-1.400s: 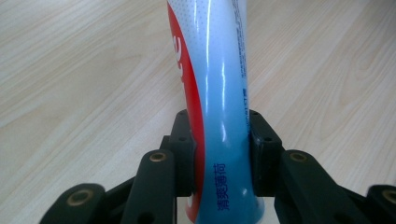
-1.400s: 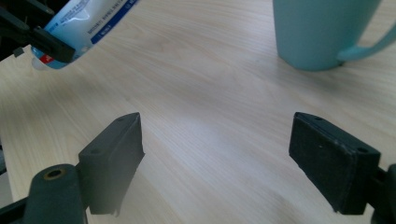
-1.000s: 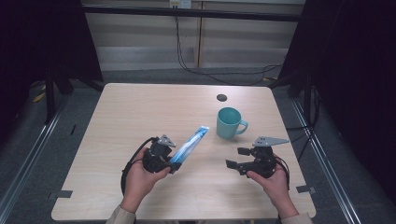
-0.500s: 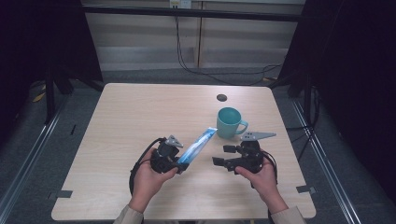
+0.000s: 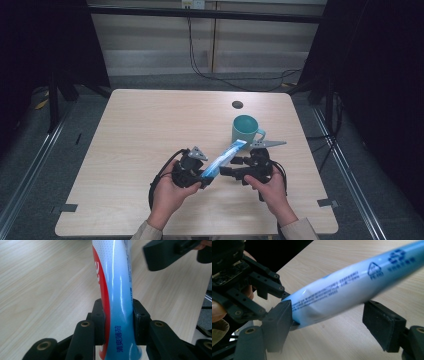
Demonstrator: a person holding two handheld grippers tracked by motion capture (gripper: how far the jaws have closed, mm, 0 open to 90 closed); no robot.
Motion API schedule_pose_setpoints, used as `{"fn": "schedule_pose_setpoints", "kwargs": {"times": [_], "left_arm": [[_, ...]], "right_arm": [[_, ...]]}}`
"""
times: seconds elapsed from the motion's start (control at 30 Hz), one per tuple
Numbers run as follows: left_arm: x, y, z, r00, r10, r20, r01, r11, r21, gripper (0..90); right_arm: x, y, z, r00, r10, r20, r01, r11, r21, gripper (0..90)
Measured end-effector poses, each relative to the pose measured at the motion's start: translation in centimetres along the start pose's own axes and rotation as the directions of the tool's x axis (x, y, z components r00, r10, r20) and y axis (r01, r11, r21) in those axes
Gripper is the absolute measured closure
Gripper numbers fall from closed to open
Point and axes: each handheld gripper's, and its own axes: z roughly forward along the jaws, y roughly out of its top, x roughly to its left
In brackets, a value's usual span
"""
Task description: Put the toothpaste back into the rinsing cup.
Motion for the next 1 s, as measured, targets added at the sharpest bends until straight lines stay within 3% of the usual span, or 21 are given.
{"fn": "schedule_pose_setpoints", "kwargs": {"times": [0.37, 0.5, 0.63, 0.73, 0.8, 1.0], "left_arm": [[-0.4, 0.2, 0.2, 0.9999, 0.012, 0.007, -0.012, 0.9999, -0.011, 68.9], [-0.5, 0.3, 0.4, 0.9999, 0.016, -0.003, -0.016, 0.9997, -0.016, 68.4], [-0.6, 0.4, 0.5, 0.9998, 0.018, -0.007, -0.018, 0.9998, -0.009, 68.1], [-0.6, 0.4, 0.7, 0.9996, 0.025, -0.01, -0.025, 0.9997, -0.009, 67.1], [-0.5, 0.3, 0.9, 0.9998, 0.018, 0.003, -0.018, 0.9995, -0.025, 66.0], [-0.3, 0.2, 1.5, 0.9998, 0.014, -0.013, -0.015, 0.998, -0.061, 56.2]], "right_arm": [[-0.2, 0.5, 0.1, 0.9974, 0.07, -0.016, -0.07, 0.997, -0.026, 31.2], [-0.4, 0.5, 0.0, 0.9924, 0.12, -0.024, -0.122, 0.991, -0.06, 37.6], [-0.5, 0.7, -0.1, 0.9893, 0.142, -0.031, -0.144, 0.987, -0.064, 41.7], [-0.5, 0.9, -0.3, 0.9877, 0.154, -0.031, -0.155, 0.986, -0.062, 53.9], [-0.5, 1.0, -0.6, 0.9823, 0.177, -0.06, -0.182, 0.98, -0.08, 64.2], [0.1, 1.7, -1.1, 0.9911, 0.109, -0.077, -0.117, 0.987, -0.11, 75.0]]}}
